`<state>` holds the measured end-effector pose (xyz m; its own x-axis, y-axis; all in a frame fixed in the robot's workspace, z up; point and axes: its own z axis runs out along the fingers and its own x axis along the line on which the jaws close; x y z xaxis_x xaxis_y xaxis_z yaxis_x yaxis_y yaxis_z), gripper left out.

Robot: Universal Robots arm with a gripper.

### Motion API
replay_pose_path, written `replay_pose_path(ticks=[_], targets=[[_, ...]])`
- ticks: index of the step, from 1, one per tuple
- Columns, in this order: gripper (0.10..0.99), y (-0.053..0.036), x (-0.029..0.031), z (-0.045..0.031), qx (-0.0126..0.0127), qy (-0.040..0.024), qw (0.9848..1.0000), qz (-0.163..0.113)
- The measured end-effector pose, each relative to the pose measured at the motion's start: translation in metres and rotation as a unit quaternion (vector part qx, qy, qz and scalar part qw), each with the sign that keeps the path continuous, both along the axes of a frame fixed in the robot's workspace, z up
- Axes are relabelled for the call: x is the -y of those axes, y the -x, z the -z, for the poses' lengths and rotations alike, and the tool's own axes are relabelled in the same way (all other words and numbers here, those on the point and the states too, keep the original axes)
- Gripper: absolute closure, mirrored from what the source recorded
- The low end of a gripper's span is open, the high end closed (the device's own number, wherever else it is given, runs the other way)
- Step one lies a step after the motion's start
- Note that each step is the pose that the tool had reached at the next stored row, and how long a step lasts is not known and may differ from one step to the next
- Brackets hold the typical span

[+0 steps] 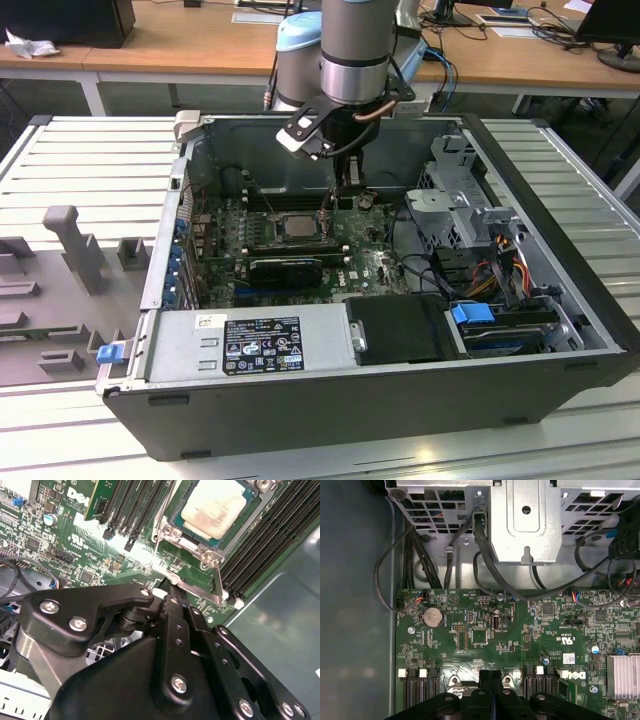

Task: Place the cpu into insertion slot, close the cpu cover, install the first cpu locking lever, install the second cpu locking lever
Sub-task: 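Close the cpu cover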

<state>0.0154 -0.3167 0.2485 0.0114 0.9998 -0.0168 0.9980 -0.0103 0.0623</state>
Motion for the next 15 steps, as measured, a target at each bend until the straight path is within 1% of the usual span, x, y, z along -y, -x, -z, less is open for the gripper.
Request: replay_pose_path(ticks=[1,5,8,15], targets=[[0.980,0.0025,0.0000,0.0000,0.0000,0.0000,1.0000,0.000],[0.980,0.0069,0.0000,0.0000,0.0000,0.0000,1.0000,0.000],[0.980,0.0123,0.0000,0.0000,0.0000,0.0000,1.0000,0.000],[0.980,0.0172,0.0000,-0.0002,0.0000,0.0000,1.0000,0.000]])
